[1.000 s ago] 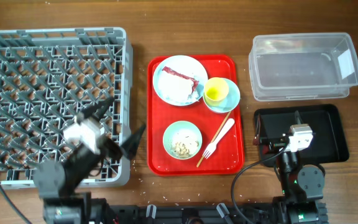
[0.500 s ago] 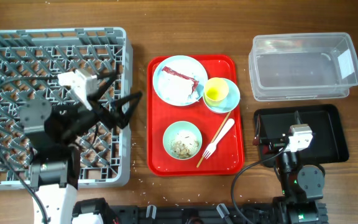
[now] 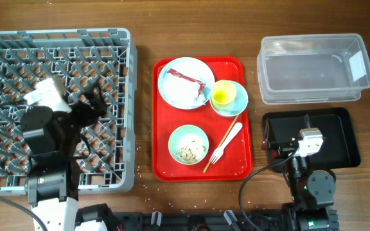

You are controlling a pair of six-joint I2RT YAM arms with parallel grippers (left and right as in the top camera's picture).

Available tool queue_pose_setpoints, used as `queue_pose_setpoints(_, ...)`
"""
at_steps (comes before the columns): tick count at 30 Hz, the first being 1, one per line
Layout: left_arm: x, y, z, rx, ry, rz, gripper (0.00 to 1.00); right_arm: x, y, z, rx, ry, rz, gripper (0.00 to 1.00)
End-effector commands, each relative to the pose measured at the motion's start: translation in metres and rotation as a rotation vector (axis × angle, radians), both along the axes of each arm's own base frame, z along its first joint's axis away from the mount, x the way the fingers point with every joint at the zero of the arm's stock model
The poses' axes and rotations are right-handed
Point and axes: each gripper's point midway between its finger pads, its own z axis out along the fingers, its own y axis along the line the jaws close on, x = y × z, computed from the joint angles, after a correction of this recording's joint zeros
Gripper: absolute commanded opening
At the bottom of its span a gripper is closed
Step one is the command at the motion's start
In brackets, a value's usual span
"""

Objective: Sort waste into correct bins and load items into the dishwasher rack
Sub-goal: 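Raise the left gripper and move it over the red tray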

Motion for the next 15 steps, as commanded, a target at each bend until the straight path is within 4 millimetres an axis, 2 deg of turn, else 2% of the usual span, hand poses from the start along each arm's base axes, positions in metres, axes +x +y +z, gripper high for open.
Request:
queue_pose_setpoints(1,-0.02,0.063,-0.013,-0.056,0.055,0.374,1.0,0.0,-0.003,0.001,-0.009,-0.008,-0.013,1.0)
queue_pose_setpoints(4,-0.029,0.077,-0.02,-0.062,0.086,0.429,1.0,0.0,-0.003,0.001,-0.009,-0.008,-0.014,1.0)
queue_pose_setpoints(7,-0.038,0.076,-0.033,-0.068,0.15,0.435,1.0,0.0,-0.003,0.002,-0.012,-0.009,-0.017,1.0)
queue_pose_setpoints(8,-0.04,0.075,-0.038,-0.07,0.172,0.435,1.0,-0.001,0.005,0.015,0.051,-0.057,0.032,1.0)
queue_pose_setpoints(10,-0.04,0.075,-0.038,-0.07,0.173,0.435,1.0,-0.005,0.023,0.024,0.193,-0.071,0.145,1.0)
queue_pose_setpoints(15,-0.04,0.075,-0.038,-0.07,0.173,0.435,1.0,-0.016,0.027,0.075,0.756,-0.175,0.269,1.0)
